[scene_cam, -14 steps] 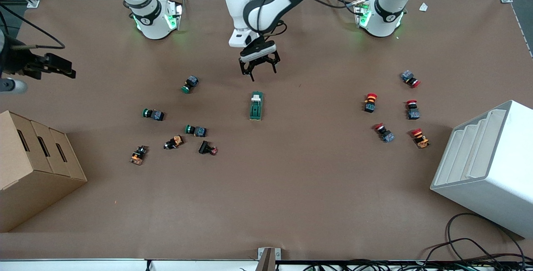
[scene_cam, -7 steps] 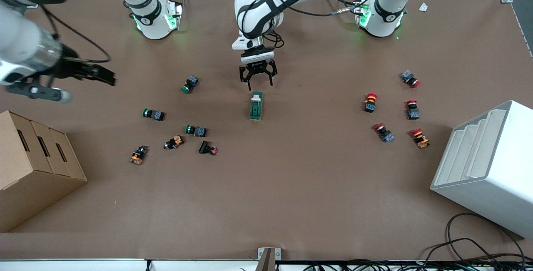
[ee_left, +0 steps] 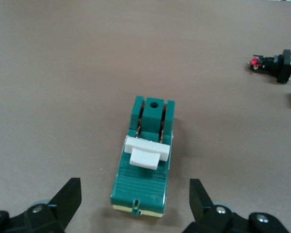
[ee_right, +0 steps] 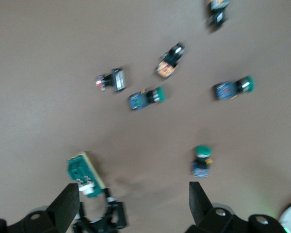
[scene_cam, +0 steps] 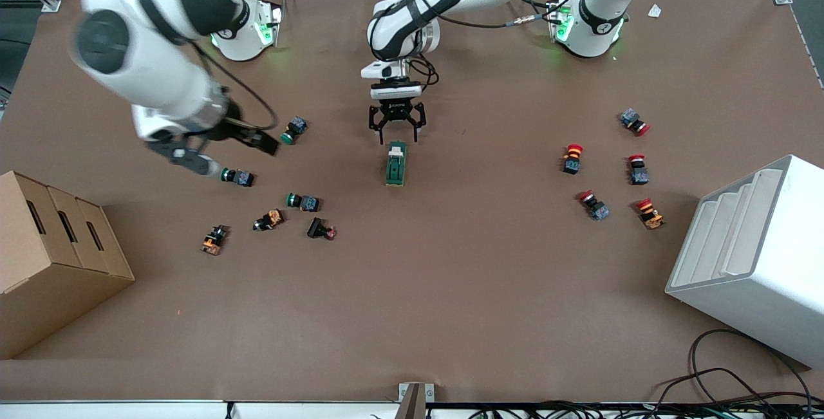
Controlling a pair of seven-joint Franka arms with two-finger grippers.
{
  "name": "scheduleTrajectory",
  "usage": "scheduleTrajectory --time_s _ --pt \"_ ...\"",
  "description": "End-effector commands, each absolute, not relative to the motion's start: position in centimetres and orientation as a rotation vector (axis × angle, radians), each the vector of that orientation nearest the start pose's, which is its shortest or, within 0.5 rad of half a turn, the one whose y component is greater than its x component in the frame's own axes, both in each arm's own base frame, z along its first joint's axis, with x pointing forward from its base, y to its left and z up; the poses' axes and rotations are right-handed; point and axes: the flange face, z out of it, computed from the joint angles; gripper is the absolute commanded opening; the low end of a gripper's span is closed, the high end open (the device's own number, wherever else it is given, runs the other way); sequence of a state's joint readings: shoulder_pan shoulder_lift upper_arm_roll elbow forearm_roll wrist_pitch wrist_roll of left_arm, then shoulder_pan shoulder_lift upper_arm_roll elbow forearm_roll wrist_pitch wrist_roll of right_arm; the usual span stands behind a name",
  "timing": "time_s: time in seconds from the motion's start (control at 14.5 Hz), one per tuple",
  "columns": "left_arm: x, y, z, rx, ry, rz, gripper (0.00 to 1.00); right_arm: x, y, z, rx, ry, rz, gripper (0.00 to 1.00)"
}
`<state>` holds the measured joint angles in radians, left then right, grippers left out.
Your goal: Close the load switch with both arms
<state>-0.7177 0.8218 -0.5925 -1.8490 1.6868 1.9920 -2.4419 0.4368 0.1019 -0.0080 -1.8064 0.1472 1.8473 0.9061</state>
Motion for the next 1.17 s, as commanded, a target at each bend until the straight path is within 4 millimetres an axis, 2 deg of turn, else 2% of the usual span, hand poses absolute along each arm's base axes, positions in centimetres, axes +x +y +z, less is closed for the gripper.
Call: scheduleTrajectory --time_s 0.0,0.14,0.28,0.48,0.62,0.83,1.1 --pt "24.3 -56.7 10.6 -2.814 -0.021 -1.452 0.98 52.3 31.0 44.1 -2.875 0.968 0.197 1.0" --pt "24.1 -56.7 10.0 -2.809 0.016 -1.472 0.98 51.8 34.5 40.9 -2.862 1.011 0.184 1.0" --pt "23.6 -56.6 9.2 -2.794 0.026 -1.471 0.98 51.7 36.7 37.7 -2.863 0.998 0.174 1.0" --pt "22.9 -56.6 8.6 -2.796 -0.024 -1.488 0.98 52.4 38.1 33.8 -2.792 1.032 0.174 1.0" --pt "21.4 -56.8 7.7 -2.823 -0.059 -1.486 0.98 52.0 39.6 31.2 -2.786 1.022 0.176 1.0" --pt "21.5 -56.7 7.3 -2.817 -0.068 -1.487 0.99 49.9 42.3 27.6 -2.806 1.006 0.243 1.0" --pt "21.6 -55.9 5.5 -2.76 0.012 -1.546 0.99 47.2 44.8 24.6 -2.817 1.002 0.339 1.0"
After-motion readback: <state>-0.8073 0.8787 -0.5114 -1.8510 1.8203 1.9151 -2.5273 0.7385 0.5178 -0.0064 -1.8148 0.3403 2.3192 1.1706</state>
